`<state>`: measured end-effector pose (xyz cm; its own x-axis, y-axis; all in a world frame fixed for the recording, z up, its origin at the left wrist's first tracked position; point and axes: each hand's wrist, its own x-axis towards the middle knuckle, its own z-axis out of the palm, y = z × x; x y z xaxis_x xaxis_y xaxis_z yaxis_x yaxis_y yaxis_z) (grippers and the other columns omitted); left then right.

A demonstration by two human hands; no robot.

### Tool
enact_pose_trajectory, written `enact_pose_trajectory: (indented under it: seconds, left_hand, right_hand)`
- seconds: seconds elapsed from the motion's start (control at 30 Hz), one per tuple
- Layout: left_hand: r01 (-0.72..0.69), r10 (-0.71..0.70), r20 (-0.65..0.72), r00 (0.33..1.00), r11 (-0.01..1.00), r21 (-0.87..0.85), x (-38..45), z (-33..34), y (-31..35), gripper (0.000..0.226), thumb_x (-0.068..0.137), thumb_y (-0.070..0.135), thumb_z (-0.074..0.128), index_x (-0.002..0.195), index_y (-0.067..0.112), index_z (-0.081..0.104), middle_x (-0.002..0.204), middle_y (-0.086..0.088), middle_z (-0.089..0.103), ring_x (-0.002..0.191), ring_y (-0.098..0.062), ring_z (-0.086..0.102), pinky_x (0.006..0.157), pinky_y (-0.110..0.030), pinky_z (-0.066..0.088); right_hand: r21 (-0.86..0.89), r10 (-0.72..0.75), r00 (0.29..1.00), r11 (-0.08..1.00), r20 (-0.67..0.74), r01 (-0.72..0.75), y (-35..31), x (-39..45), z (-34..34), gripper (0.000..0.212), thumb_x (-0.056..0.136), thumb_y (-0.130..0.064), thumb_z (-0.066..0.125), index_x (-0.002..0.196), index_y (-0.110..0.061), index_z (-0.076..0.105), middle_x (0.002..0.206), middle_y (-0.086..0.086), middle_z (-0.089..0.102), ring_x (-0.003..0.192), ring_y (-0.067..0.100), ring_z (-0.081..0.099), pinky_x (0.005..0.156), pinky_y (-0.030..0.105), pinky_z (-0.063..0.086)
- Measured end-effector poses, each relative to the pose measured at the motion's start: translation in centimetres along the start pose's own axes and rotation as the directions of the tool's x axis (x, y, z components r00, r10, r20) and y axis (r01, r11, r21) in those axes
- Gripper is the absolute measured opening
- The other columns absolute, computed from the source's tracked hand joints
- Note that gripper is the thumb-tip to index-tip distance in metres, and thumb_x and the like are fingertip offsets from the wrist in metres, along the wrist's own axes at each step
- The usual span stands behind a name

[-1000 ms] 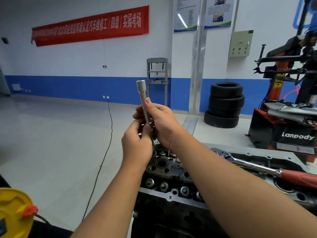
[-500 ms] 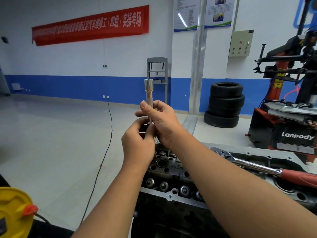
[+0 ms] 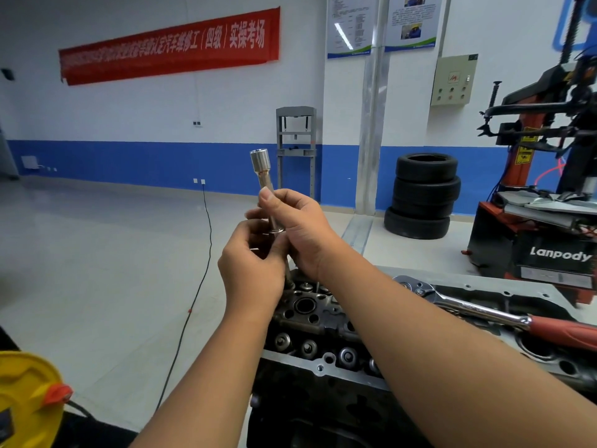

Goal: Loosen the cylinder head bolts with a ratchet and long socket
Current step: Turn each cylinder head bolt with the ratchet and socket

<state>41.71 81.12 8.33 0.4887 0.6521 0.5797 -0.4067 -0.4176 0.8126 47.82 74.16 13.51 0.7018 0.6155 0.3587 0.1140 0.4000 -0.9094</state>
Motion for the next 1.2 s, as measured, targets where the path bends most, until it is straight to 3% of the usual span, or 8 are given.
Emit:
enact_pose_trajectory:
  seconds: [0.23,0.33,0.47,0.67,0.77,0.9,1.03,1.2]
  left_hand:
    - [0.050,-0.046,0.080,0.996,0.997,-0.055,-0.22,0.27,0.50,0.031,0.106,0.020,0.056,0.098,0.046,0.071,0.092,0.010,0.078,0.090,-0.016,0.076,0.083,-0.053,0.063]
    - [0.023,-0.023,0.033,0.999,0.999,-0.023,-0.14,0.09,0.47,0.026,0.102,0.016,0.065,0.098,0.041,0.069,0.093,0.016,0.076,0.088,-0.005,0.074,0.087,-0.046,0.064]
    - [0.008,-0.008,-0.008,1.000,1.000,-0.008,-0.06,-0.05,0.24,0.027,0.094,0.019,0.078,0.092,0.042,0.065,0.087,0.013,0.075,0.079,-0.008,0.073,0.078,-0.049,0.065]
    - [0.023,-0.022,0.068,0.997,1.000,-0.017,-0.18,0.33,0.41,0.025,0.108,0.020,0.055,0.104,0.038,0.071,0.090,0.011,0.076,0.086,-0.007,0.073,0.082,-0.044,0.063]
    - [-0.002,0.001,0.037,0.999,1.000,0.008,-0.18,0.18,0.39,0.021,0.104,0.016,0.063,0.103,0.036,0.068,0.092,0.020,0.073,0.087,0.004,0.070,0.083,-0.031,0.062]
    - [-0.009,0.009,-0.005,1.000,1.000,0.017,-0.12,-0.05,0.34,0.025,0.094,0.020,0.078,0.094,0.040,0.064,0.087,0.015,0.074,0.079,0.000,0.071,0.080,-0.038,0.063]
    - [0.025,-0.023,0.069,0.997,0.999,-0.023,-0.26,0.20,0.63,0.020,0.106,0.021,0.059,0.102,0.038,0.070,0.088,0.009,0.075,0.085,-0.012,0.073,0.083,-0.047,0.062]
    - [-0.010,0.009,0.022,1.000,1.000,0.023,-0.19,0.05,0.62,0.025,0.097,0.017,0.074,0.094,0.041,0.066,0.087,0.018,0.074,0.082,0.002,0.071,0.083,-0.036,0.063]
  right_hand:
    - [-0.137,-0.031,0.999,0.990,-0.042,0.025,-0.15,0.14,-0.10,0.036,0.103,-0.043,0.060,0.090,-0.012,0.073,0.098,0.007,0.077,0.080,0.018,0.068,0.079,0.047,0.054]
    - [-0.057,-0.004,1.000,0.998,-0.023,0.003,-0.08,0.14,-0.04,0.032,0.101,-0.040,0.064,0.094,-0.011,0.072,0.097,0.010,0.077,0.081,0.019,0.071,0.079,0.044,0.060]
    - [0.005,-0.018,1.000,1.000,-0.011,0.018,0.03,0.08,-0.10,0.022,0.096,-0.025,0.073,0.103,-0.008,0.063,0.101,0.015,0.075,0.088,0.026,0.072,0.087,0.055,0.061]
    - [-0.135,-0.027,0.998,0.991,-0.048,0.020,-0.26,0.15,-0.07,0.034,0.105,-0.041,0.056,0.093,-0.012,0.070,0.098,0.006,0.078,0.078,0.016,0.068,0.078,0.045,0.056]
    - [-0.075,-0.008,1.000,0.997,-0.026,0.006,-0.17,0.10,0.01,0.030,0.102,-0.040,0.062,0.096,-0.012,0.070,0.098,0.009,0.078,0.081,0.017,0.072,0.077,0.040,0.061]
    - [-0.007,-0.003,1.000,1.000,0.001,0.003,-0.09,0.06,0.00,0.023,0.098,-0.031,0.070,0.098,-0.009,0.065,0.101,0.012,0.077,0.084,0.024,0.073,0.083,0.051,0.063]
    - [-0.116,-0.010,1.000,0.993,-0.023,0.008,-0.22,0.14,0.03,0.041,0.104,-0.046,0.056,0.091,-0.011,0.073,0.099,0.005,0.078,0.079,0.016,0.068,0.080,0.045,0.056]
    - [-0.038,0.001,1.000,0.999,-0.021,-0.002,-0.29,0.15,-0.11,0.031,0.099,-0.042,0.067,0.098,-0.010,0.069,0.101,0.011,0.078,0.080,0.019,0.073,0.080,0.044,0.062]
